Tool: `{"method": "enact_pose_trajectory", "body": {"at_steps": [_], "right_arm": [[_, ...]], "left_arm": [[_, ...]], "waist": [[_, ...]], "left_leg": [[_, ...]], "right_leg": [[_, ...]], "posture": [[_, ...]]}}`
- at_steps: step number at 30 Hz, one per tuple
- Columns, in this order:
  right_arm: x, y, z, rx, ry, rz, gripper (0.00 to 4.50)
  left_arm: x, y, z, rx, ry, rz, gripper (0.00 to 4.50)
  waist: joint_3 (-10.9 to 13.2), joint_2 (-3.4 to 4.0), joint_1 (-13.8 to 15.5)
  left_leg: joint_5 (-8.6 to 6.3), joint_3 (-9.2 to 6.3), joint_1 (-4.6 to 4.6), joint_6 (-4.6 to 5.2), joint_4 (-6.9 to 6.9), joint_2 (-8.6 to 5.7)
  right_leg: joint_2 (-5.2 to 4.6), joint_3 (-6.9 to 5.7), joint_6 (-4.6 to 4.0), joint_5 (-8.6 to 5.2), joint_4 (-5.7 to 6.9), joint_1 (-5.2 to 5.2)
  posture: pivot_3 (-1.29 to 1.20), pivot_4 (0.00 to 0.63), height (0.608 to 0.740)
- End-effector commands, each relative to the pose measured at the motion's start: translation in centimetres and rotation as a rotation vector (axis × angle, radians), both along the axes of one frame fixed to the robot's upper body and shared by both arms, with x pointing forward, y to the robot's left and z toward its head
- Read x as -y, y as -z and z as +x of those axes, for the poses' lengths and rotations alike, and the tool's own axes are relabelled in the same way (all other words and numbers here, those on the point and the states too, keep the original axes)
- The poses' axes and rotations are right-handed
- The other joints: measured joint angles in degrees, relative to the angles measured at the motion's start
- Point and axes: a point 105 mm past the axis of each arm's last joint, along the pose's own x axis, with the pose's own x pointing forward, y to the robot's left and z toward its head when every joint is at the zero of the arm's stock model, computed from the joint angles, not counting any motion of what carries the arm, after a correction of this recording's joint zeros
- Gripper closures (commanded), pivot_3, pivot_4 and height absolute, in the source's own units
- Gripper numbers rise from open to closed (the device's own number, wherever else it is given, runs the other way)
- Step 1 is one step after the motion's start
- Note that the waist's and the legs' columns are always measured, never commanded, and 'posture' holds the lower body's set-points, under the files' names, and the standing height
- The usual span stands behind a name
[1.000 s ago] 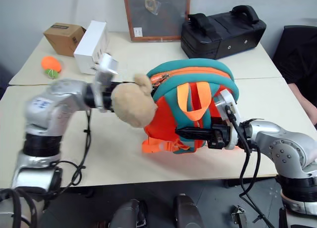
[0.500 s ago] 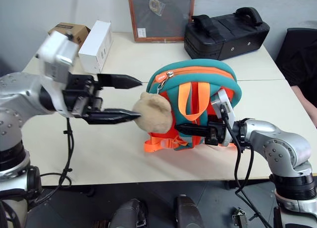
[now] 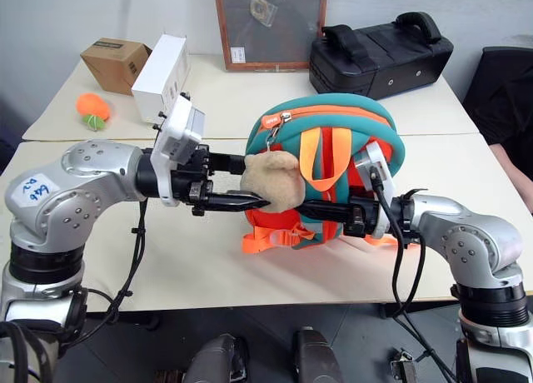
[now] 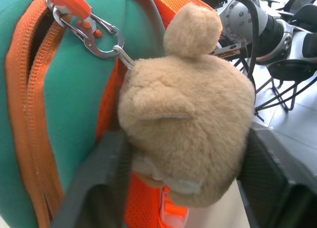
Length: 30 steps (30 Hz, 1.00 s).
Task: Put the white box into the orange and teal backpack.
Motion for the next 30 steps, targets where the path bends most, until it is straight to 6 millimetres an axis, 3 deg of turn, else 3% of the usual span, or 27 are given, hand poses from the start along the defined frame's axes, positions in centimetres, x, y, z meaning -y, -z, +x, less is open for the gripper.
{"method": "enact_pose_trajectory", "body": {"at_steps": [1,3,6,13,19,24,28,30], "right_arm": [[0.0,-0.8,-0.8,0.029,-0.022,0.026,4.5],[0.1,-0.8,-0.9,0.029,-0.018,0.027,4.5],[0.6,-0.5,-1.1,0.022,0.008,0.028,4.5],[1.8,0.0,-1.6,-0.004,0.059,0.041,4.5],[2.0,0.3,-1.6,-0.019,0.083,0.052,4.5],[2.4,0.6,-1.8,-0.032,0.086,0.06,4.5],[3.0,0.3,-2.6,-0.03,0.046,0.081,4.5],[3.1,-0.1,-3.0,-0.021,0.025,0.096,4.5]], "left_arm": [[-0.4,-0.9,-0.3,0.031,0.018,-0.011,2.89],[-0.7,-0.9,-0.4,0.032,0.02,-0.008,3.37],[-2.8,-1.8,0.3,0.05,-0.022,0.013,3.84],[-8.7,-3.9,3.5,0.092,-0.211,0.034,3.97],[-10.4,0.6,3.4,0.033,-0.216,0.195,3.97],[-11.4,6.0,4.8,0.031,-0.278,0.347,3.97],[-10.8,9.0,5.8,0.016,-0.276,0.375,3.97],[-9.6,10.6,5.9,0.003,-0.248,0.372,3.97]], "waist": [[0.0,0.0,0.0],[0.0,0.0,-0.04],[0.0,0.0,-0.06],[0.0,0.0,-0.01],[0.0,0.0,-0.11],[0.0,0.0,-0.02],[0.0,0.0,0.08],[0.0,0.0,0.14]], "left_leg": [[0.0,0.0,0.0,0.0,0.0,0.0],[0.0,0.0,0.0,0.0,-0.01,0.01],[0.0,0.0,0.01,0.0,-0.01,0.01],[-0.01,0.04,0.0,0.01,-0.02,0.01],[-0.06,0.1,-0.01,0.05,-0.06,0.02],[-0.07,0.1,-0.01,0.06,-0.04,0.02],[-0.09,0.09,-0.02,0.1,-0.03,0.02],[-0.11,0.1,-0.03,0.14,-0.03,-0.01]], "right_leg": [[0.0,0.0,0.0,0.0,0.01,0.0],[0.0,0.0,0.0,0.0,0.0,0.0],[0.01,0.0,0.0,0.0,0.0,0.0],[0.01,-0.03,0.0,0.0,-0.07,-0.01],[-0.02,-0.02,0.0,0.0,-0.08,-0.04],[-0.03,-0.01,0.0,0.0,-0.09,-0.03],[-0.03,-0.01,0.0,0.0,-0.1,-0.03],[-0.06,-0.01,0.0,0.0,-0.11,-0.02]], "posture": [[0.0,0.15,0.74],[0.0,0.15,0.74],[0.0,0.15,0.74],[0.0,0.15,0.74],[0.0,0.15,0.74],[0.0,0.15,0.74],[0.0,0.15,0.74],[0.0,0.15,0.74]]}}
